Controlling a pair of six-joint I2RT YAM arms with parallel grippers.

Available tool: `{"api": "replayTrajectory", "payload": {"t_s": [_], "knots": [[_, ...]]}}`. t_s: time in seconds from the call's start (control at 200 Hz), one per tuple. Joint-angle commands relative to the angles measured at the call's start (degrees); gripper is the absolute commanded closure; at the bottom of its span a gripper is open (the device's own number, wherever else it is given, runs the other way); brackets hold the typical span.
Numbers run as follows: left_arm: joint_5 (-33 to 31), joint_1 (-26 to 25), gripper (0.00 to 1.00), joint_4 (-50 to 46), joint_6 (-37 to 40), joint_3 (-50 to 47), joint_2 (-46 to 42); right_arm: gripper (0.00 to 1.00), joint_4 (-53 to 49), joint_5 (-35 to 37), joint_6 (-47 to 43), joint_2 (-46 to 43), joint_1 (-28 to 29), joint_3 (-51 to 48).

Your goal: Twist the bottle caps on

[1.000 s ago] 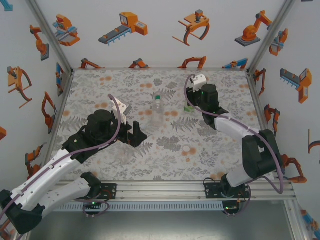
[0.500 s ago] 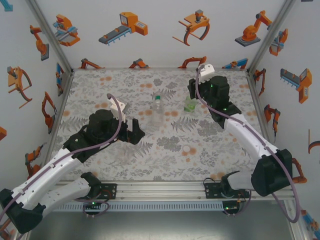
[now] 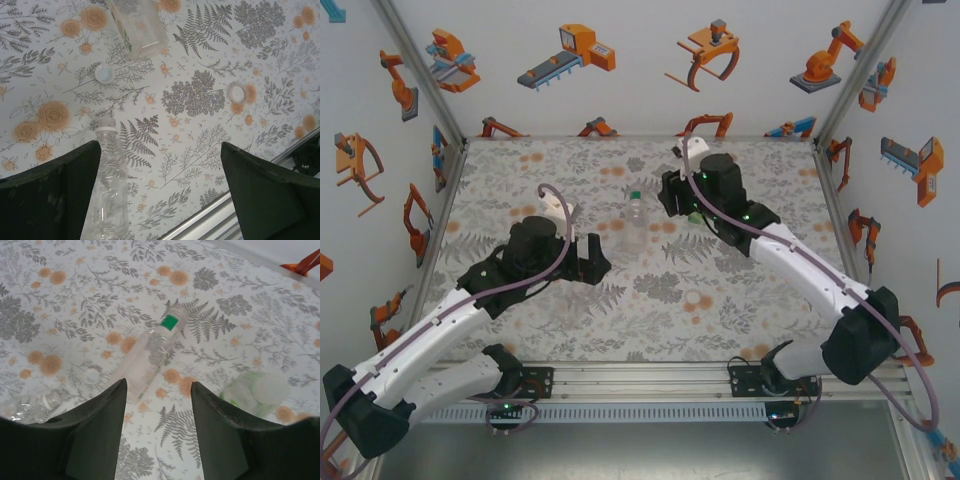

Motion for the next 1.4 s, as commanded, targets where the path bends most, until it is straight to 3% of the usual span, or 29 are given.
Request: {"api": "replayTrajectory", "payload": {"t_s": [0.0, 0.385, 0.731, 0.996, 1.392], "knots": [[-2.0, 0.3, 0.03, -1.0, -3.0, -1.1, -0.9, 0.49, -5.4, 3.7, 5.4, 4.5, 2.2, 4.3], [-3.9, 0.4, 0.03, -1.2, -5.3, -5.3, -6.3, 0.45, -18.3, 6.4, 15.8, 24.3, 4.1, 19.8], [-3.2, 0.5, 0.03, -1.2, -6.3, -7.1, -8.3, 0.23, -27.3, 11.4, 23.7, 42.6, 4.1, 37.4], [-2.8, 0.6, 0.03, -1.5, -7.4, -8.0, -9.7, 0.24, -30.0, 11.6, 24.6, 51.3, 4.1, 45.0], [-2.0, 0.6, 0.03, 0.6, -10.2, -9.2, -10.2, 0.38, -30.6, 11.4, 24.1, 56.4, 4.0, 48.7]]}}
